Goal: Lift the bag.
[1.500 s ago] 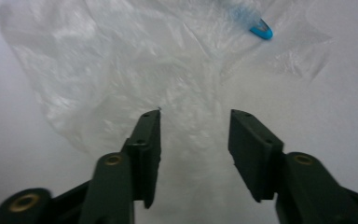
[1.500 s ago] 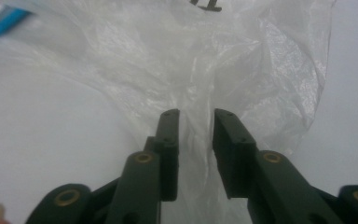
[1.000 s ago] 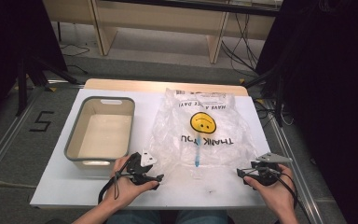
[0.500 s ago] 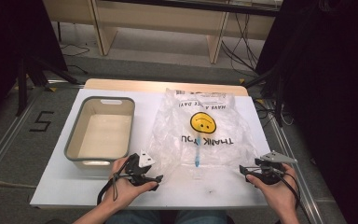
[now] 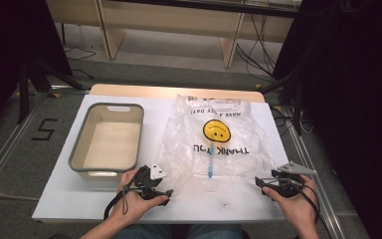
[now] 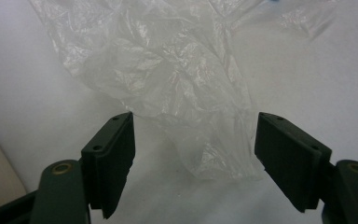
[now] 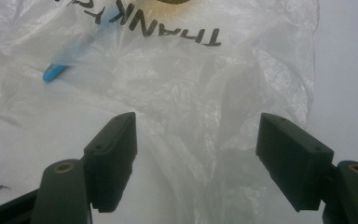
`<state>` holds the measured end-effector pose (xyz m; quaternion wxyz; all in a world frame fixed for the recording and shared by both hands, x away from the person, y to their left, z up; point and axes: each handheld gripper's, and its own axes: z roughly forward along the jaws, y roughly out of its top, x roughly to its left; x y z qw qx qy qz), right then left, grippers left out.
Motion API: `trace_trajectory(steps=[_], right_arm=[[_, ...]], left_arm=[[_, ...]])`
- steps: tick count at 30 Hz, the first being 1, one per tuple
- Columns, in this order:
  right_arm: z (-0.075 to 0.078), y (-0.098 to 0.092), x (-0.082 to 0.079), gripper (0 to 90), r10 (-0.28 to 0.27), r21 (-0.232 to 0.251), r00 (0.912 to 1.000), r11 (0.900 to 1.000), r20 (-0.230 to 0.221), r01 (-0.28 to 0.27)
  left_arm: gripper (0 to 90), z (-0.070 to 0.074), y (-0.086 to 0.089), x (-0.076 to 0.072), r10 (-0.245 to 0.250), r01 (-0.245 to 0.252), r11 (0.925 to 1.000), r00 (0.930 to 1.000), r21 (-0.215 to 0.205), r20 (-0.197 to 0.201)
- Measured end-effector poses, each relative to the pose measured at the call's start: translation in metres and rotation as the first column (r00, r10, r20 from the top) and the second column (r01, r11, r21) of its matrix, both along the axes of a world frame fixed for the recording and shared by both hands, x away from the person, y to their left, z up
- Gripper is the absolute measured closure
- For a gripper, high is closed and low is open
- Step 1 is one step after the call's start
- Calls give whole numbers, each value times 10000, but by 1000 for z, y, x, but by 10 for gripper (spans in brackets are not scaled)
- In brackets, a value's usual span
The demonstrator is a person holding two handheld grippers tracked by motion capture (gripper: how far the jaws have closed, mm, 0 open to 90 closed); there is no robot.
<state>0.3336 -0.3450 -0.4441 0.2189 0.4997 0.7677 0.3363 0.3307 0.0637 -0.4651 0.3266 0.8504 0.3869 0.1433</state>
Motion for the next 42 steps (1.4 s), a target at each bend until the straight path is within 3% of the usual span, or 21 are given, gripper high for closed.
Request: trace_trajectory(steps=[16,30,33,37,42], right_arm=[[-1,-3,-4,299,133,28,9997,9999,-180,-133],[0,-7,-10,301,347,109,9989,9993,-318,-344],[-3,-7,-10,294,436,8,9971,9990,-622,-436],[-8,-3,-9,288,720,-500,9914,9957,-1093,-779],[-14,1,-9,327,1049,-954,9792,9878,-1738,-1227]], left_arm=[[315,-12,-3,5,324,-301,9983,9985,498,-446],[464,-14,-6,8,188,-132,9982,9952,580,-964],[530,-13,-5,7,146,-85,9982,9945,595,-1038],[622,-11,-5,7,68,6,9980,9933,639,-1154],[700,-11,-5,9,-146,237,9971,9923,728,-1234]])
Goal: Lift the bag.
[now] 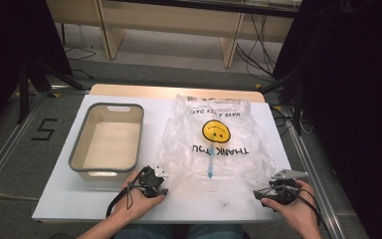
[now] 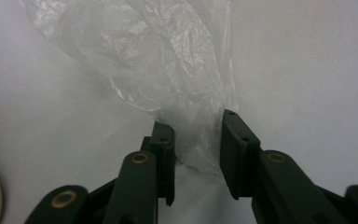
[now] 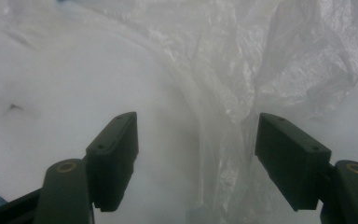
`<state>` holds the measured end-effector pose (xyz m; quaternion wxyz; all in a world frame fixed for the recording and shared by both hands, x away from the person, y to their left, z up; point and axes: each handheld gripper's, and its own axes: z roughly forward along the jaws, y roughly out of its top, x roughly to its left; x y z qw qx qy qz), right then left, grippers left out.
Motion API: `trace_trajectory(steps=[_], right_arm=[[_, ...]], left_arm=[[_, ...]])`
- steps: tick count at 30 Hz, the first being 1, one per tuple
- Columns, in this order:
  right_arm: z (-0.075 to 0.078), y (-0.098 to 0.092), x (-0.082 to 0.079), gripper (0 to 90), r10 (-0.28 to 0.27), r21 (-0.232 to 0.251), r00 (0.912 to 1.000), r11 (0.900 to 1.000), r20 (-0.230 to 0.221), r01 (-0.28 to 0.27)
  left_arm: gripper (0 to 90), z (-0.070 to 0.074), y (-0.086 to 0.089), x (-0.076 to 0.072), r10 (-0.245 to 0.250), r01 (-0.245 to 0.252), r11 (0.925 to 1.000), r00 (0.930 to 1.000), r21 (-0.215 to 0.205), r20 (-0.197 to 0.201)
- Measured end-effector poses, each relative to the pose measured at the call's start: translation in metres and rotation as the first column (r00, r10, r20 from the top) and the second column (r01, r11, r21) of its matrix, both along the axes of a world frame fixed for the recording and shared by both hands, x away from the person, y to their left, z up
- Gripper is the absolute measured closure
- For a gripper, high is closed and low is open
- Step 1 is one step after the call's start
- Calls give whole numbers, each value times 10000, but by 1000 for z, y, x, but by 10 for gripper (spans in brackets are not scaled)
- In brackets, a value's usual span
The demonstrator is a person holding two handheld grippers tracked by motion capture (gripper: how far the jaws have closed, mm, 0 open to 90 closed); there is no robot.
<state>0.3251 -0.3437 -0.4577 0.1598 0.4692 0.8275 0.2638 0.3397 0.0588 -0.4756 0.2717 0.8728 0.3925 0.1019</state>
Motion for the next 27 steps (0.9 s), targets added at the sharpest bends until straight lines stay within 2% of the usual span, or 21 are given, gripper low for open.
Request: trace_trajectory(steps=[2,6,10,22,27], right_arm=[[-2,0,0,358,55,-322,9999,9995,-132,-59],[-4,-3,1,445,-22,-440,9991,9990,-424,3],[-8,-5,3,513,-71,-435,9977,9990,-672,41],[-7,-8,8,776,-368,-408,9964,9986,-769,337],[-7,-8,8,885,-365,-158,9953,9993,-893,352]], left_arm=[[727,0,-1,0,-43,43,10000,10000,29,-16],[780,1,-3,-1,-208,208,9997,9998,151,-13],[825,1,-4,-1,-286,286,9995,9996,118,-82],[885,0,-4,-2,-519,519,9986,9986,48,-31],[893,0,-3,-2,-834,833,9965,9963,41,200]])
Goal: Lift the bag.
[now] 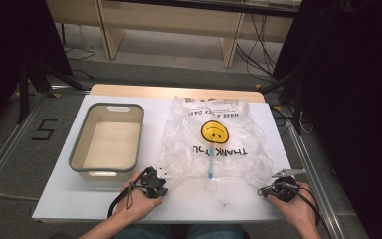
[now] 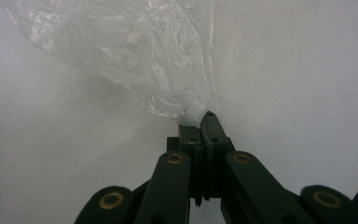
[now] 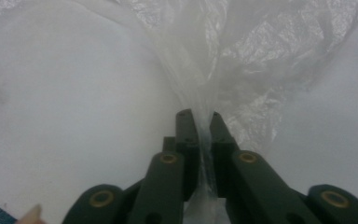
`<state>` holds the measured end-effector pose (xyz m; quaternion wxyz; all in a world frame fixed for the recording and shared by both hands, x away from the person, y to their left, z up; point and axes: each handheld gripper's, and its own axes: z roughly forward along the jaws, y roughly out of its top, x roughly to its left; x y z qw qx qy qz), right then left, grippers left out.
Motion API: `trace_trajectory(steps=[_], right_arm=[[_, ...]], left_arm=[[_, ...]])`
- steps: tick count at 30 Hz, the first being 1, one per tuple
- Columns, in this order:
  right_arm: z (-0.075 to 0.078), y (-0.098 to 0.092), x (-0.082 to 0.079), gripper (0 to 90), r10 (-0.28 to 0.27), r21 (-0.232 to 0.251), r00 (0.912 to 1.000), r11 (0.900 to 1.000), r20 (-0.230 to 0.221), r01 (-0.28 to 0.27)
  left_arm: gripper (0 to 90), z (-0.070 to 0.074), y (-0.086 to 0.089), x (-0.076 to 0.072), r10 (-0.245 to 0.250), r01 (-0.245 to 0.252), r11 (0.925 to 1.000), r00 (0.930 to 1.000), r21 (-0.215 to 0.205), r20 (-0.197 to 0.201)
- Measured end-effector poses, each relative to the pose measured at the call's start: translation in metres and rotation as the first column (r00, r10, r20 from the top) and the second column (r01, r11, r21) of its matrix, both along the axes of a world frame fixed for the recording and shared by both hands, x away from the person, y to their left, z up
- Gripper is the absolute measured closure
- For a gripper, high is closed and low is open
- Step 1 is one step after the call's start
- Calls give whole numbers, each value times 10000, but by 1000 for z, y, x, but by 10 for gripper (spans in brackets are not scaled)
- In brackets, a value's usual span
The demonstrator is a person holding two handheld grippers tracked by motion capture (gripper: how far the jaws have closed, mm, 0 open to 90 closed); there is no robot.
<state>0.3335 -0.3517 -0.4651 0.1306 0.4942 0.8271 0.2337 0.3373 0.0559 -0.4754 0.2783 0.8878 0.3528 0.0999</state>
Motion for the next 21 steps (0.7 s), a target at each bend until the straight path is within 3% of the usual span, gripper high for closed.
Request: trace_trajectory(steps=[5,13,18,21], right_arm=[[3,-1,-1,896,-52,63,10000,10000,56,52],[12,-2,-1,898,-288,177,9975,9995,644,277],[14,-3,-1,899,-361,214,9962,9992,792,345],[16,-3,-1,899,-428,317,9949,9987,915,401]], left_arm=[[895,7,0,-1,-133,144,9996,9990,-256,427],[896,23,6,-4,-55,144,9976,9917,-679,1288],[896,30,5,-6,-146,328,9951,9819,-936,1886],[896,37,5,-7,-76,365,9923,9719,-1186,2351]])
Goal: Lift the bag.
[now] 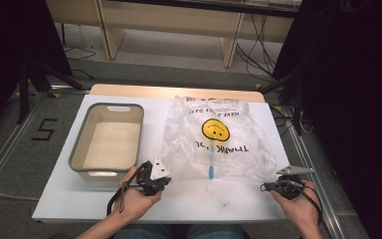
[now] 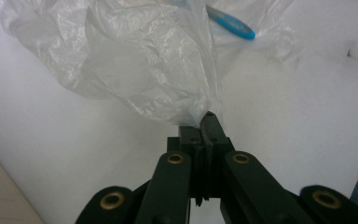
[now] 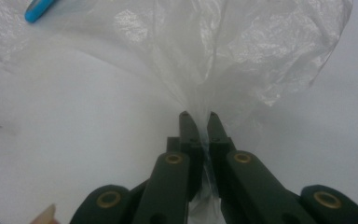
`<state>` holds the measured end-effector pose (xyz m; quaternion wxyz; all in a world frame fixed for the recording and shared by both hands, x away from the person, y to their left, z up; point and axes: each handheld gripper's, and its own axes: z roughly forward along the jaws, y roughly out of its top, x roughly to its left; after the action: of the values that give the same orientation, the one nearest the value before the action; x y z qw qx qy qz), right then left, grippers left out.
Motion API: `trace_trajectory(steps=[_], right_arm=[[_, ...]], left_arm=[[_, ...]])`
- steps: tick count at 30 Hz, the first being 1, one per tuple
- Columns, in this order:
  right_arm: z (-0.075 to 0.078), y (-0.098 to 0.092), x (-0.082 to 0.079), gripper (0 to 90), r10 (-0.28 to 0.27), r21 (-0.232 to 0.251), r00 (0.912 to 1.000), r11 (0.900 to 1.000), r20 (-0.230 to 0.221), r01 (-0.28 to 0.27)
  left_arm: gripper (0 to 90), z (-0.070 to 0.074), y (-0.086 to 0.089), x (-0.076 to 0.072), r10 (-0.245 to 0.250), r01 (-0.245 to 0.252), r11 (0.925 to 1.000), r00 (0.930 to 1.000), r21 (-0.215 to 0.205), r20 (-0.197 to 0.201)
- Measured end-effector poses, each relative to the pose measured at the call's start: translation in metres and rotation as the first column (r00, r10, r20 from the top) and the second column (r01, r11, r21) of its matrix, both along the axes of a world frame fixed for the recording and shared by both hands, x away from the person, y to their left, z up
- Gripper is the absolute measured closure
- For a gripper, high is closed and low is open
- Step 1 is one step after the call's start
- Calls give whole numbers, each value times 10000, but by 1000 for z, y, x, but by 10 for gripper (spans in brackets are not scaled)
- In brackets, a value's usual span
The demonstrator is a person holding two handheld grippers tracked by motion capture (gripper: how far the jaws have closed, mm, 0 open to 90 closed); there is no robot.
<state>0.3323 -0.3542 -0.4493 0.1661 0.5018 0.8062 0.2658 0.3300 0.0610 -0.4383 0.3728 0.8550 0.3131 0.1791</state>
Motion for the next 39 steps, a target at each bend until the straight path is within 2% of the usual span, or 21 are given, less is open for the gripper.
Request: trace_trajectory(steps=[6,11,18,28,39], right_arm=[[3,0,0,900,-81,95,9998,9999,198,79],[5,-1,0,899,-226,173,9988,9996,423,219],[9,-2,-1,899,-406,148,9962,9991,768,395],[16,-4,-2,900,-833,249,9856,9964,1470,805],[21,-5,-4,900,-1098,332,9763,9939,1863,1055]], left_arm=[[896,17,0,-1,4,27,9994,9961,-356,881],[896,28,-2,1,6,70,9983,9918,-583,1279],[896,41,-2,2,53,79,9966,9871,-816,1603],[896,58,-1,2,148,84,9935,9792,-1134,2023],[897,73,-4,2,192,165,9887,9718,-1492,2349]])
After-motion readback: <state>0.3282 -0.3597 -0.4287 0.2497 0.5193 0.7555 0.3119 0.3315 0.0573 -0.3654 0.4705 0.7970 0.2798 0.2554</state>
